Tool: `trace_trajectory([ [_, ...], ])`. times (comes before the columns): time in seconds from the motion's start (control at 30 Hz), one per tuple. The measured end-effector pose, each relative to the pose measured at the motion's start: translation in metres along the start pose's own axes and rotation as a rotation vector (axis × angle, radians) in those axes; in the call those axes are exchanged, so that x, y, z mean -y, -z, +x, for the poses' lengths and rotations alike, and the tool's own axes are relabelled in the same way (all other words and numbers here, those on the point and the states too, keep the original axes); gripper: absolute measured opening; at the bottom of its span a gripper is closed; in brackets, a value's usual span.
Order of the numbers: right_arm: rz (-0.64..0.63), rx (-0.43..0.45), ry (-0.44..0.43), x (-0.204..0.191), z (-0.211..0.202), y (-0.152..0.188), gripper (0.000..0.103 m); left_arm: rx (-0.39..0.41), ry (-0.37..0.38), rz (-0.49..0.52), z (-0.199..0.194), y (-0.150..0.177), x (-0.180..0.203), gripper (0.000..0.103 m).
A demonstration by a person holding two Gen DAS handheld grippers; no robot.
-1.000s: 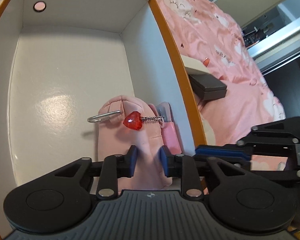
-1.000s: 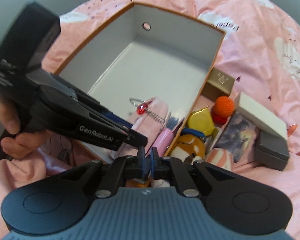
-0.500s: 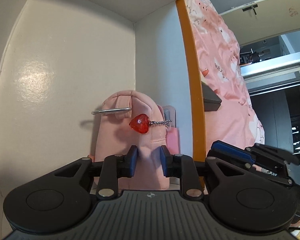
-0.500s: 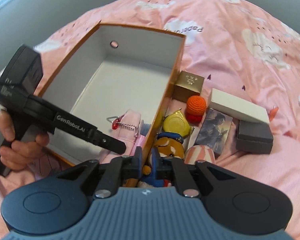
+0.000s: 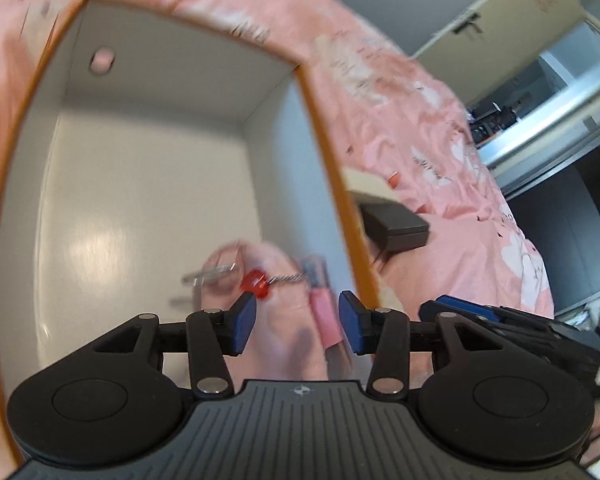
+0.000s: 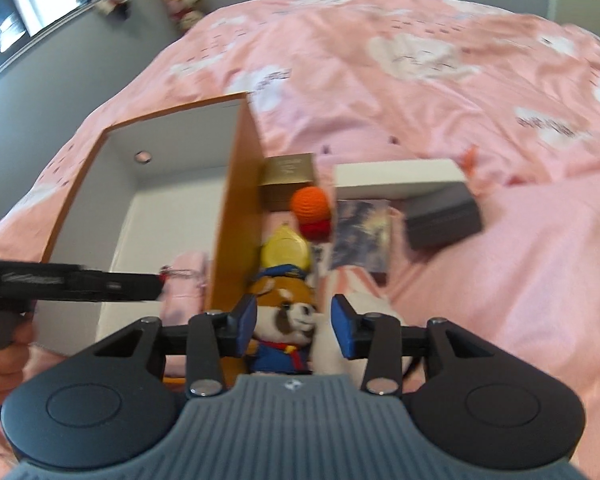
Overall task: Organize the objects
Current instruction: 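Move the right tool to the white bunny plush and grasp it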
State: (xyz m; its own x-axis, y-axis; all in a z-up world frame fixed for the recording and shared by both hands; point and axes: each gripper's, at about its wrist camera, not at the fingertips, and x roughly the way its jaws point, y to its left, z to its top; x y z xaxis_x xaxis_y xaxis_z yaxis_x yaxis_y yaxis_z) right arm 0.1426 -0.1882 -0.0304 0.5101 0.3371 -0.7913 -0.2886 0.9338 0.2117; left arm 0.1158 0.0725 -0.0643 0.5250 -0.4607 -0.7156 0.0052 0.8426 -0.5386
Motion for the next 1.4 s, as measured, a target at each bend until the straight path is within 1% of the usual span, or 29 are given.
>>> trace_trajectory([
  [0.13,0.07,0.015,0.018,0.016,-0.003,0.006,0.044,0.035,-0.024,0.14,-0.013,-0.001,0.028,0.051],
  [0.27,0.085,0.002,0.024,0.026,-0.001,0.015,0.045,0.021,-0.005,0.238,-0.012,0.003,0.057,0.051],
  [0.4,0.048,-0.018,0.005,0.025,0.005,0.025,0.046,0.014,-0.032,0.356,-0.005,0.011,0.081,0.049],
  [0.43,0.03,-0.022,0.008,0.023,0.007,0.027,0.048,0.01,-0.04,0.372,-0.002,0.012,0.086,0.049],
  [0.5,-0.009,-0.03,0.024,0.02,0.012,0.031,0.049,-0.005,-0.049,0.402,0.003,0.015,0.093,0.049],
  [0.63,-0.063,-0.054,0.01,0.017,0.025,0.037,0.05,-0.031,-0.06,0.442,0.014,0.02,0.104,0.048],
  [0.7,-0.097,-0.075,0.023,0.014,0.035,0.039,0.057,-0.042,-0.071,0.453,0.02,0.021,0.107,0.048],
  [0.77,-0.122,-0.097,0.05,0.012,0.046,0.042,0.071,-0.048,-0.076,0.46,0.022,0.022,0.108,0.048],
  [0.87,-0.14,-0.11,0.078,0.013,0.058,0.046,0.079,-0.05,-0.084,0.458,0.024,0.021,0.107,0.048],
  [0.97,-0.103,-0.125,0.098,0.025,0.07,0.045,0.08,-0.055,-0.088,0.453,0.025,0.02,0.106,0.048],
  [1.1,-0.04,-0.135,0.083,0.04,0.083,0.044,0.081,-0.06,-0.099,0.474,0.029,0.021,0.11,0.048],
  [1.17,-0.023,-0.134,0.098,0.044,0.088,0.043,0.076,-0.062,-0.111,0.493,0.031,0.023,0.114,0.048],
  [1.27,0.015,-0.115,0.075,0.049,0.081,0.043,0.072,-0.069,-0.129,0.524,0.032,0.026,0.118,0.048],
  [1.4,0.122,-0.08,0.027,0.063,0.054,0.043,0.07,-0.095,-0.155,0.59,0.037,0.032,0.129,0.048],
])
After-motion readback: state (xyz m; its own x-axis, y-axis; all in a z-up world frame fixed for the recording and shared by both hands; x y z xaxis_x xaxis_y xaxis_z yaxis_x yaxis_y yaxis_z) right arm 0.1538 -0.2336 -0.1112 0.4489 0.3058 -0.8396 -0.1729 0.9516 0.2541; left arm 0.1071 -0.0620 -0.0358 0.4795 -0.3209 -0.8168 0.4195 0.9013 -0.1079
